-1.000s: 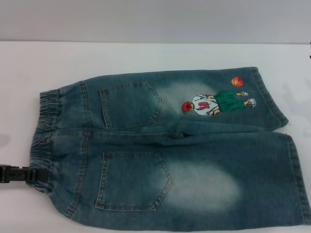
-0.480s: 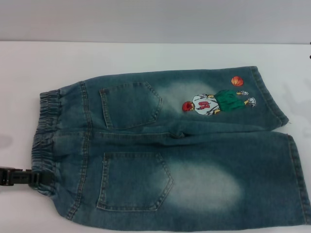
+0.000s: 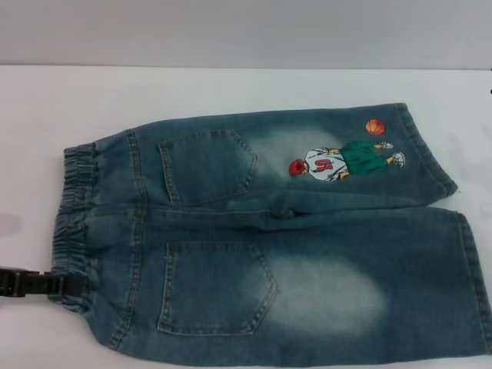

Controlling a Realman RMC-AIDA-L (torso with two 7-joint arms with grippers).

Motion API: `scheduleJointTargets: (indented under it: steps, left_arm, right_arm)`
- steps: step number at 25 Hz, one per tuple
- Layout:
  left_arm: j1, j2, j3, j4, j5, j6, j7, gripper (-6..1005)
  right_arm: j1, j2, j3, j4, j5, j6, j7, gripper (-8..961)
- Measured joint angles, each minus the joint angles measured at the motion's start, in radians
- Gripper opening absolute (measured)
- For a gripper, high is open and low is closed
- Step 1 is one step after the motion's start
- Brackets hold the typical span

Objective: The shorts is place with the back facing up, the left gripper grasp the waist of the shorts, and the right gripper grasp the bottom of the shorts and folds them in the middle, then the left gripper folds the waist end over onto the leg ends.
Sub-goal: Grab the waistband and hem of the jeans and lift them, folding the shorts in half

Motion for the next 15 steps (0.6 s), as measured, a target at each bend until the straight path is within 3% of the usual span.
scheduleJointTargets:
  steps: [7,15]
  left_arm:
    - [-0.005,0.000,-0.003,0.006,0.002,-0.001,0.000,579]
    - [-0.007,0.006,-0.002,0.006,0.002,-0.019,-0.001,207]
  right_arm:
    - [0.000,0.000,0.008,-0.001,0.000,0.000,0.000,631]
    - [0.000,-0.001,0.011,0.000,0.000,0.001,0.000,631]
